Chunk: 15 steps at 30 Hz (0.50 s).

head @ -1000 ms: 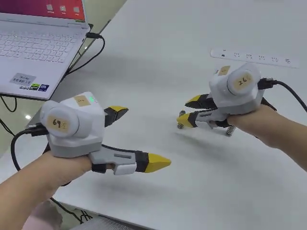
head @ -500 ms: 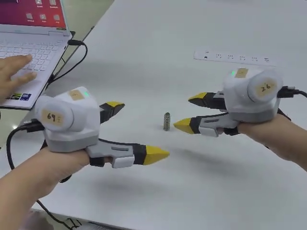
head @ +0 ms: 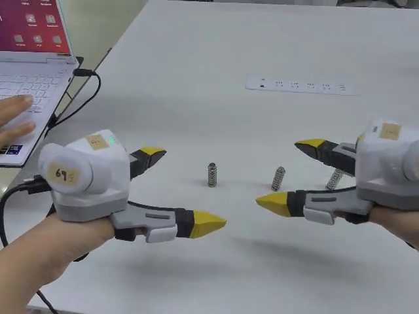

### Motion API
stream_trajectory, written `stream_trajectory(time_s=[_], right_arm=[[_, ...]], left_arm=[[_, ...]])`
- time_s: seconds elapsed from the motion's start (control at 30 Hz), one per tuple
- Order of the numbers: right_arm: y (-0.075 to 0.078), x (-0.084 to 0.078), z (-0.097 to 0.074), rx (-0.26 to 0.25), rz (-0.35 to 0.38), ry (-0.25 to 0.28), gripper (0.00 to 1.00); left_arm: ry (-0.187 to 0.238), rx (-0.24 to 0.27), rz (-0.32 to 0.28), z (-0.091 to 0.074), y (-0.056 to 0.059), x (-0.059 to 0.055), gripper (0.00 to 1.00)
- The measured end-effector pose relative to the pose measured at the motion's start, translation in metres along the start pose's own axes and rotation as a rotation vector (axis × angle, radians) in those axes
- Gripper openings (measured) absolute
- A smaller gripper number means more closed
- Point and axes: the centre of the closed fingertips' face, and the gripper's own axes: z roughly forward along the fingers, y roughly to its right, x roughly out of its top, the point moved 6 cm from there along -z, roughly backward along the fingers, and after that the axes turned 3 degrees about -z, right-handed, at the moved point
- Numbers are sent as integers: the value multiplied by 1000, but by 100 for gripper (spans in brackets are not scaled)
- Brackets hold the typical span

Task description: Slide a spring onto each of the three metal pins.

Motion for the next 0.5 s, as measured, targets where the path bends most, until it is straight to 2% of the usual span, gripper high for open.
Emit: stream_trajectory(time_s=[0.3, 0.4, 0.5], right_arm=[[-4, -26, -41, -69, 73, 24, 99], [-5, -33, -53, -88, 68, -2, 99], [-1, -37, -66, -120, 84, -3, 99]], left_arm=[[0, 13, 0, -8, -3, -3, 98], [2, 14, -1, -9, -2, -4, 98], [-6, 12, 13, -11, 2, -5, 98]])
